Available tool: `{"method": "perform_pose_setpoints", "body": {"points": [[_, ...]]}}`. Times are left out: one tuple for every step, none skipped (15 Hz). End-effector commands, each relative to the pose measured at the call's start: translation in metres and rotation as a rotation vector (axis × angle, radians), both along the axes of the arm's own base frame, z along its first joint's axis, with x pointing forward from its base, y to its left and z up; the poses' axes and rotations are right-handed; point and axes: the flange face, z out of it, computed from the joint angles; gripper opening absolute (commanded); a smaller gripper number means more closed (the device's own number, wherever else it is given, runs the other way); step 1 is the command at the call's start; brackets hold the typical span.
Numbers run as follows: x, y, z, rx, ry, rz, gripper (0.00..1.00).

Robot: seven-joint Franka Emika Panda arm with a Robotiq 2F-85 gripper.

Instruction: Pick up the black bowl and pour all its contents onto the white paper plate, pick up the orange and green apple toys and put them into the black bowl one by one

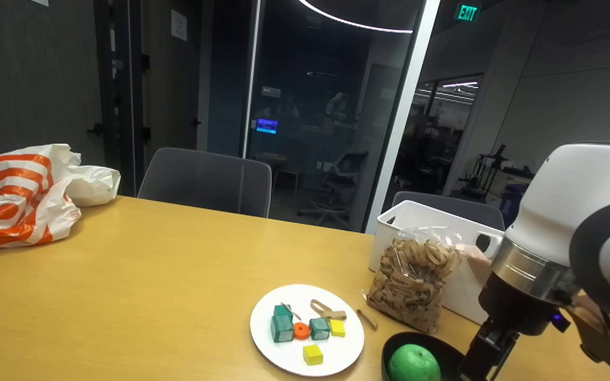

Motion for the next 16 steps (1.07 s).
{"method": "perform_pose_setpoints", "body": {"points": [[-0.001, -0.013, 0.041, -0.063, 0.016, -0.036, 1.00], [0.000, -0.017, 0.051, -0.086, 0.027, -0.045, 1.00], [0.000, -0.019, 0.061, -0.105, 0.037, -0.050, 1.00], [0.000, -0.022, 0.071, -0.128, 0.045, -0.056, 1.00], [0.002, -0.024, 0.082, -0.142, 0.039, -0.067, 1.00], [0.003, -0.025, 0.093, -0.147, 0.035, -0.079, 1.00], [0.005, -0.025, 0.103, -0.134, 0.020, -0.088, 1.00], [0.006, -0.026, 0.113, -0.121, 0.015, -0.096, 1.00], [0.007, -0.026, 0.120, -0.114, 0.003, -0.102, 1.00], [0.009, -0.026, 0.124, -0.114, 0.001, -0.111, 1.00], [0.010, -0.026, 0.127, -0.116, -0.001, -0.122, 1.00], [0.011, -0.027, 0.127, -0.129, 0.013, -0.128, 1.00], [0.012, -0.028, 0.126, -0.139, 0.028, -0.131, 1.00], [0.009, -0.026, 0.117, -0.117, 0.020, -0.111, 1.00], [0.009, -0.027, 0.118, -0.121, 0.027, -0.115, 1.00], [0.009, -0.028, 0.118, -0.122, 0.030, -0.118, 1.00]]}}
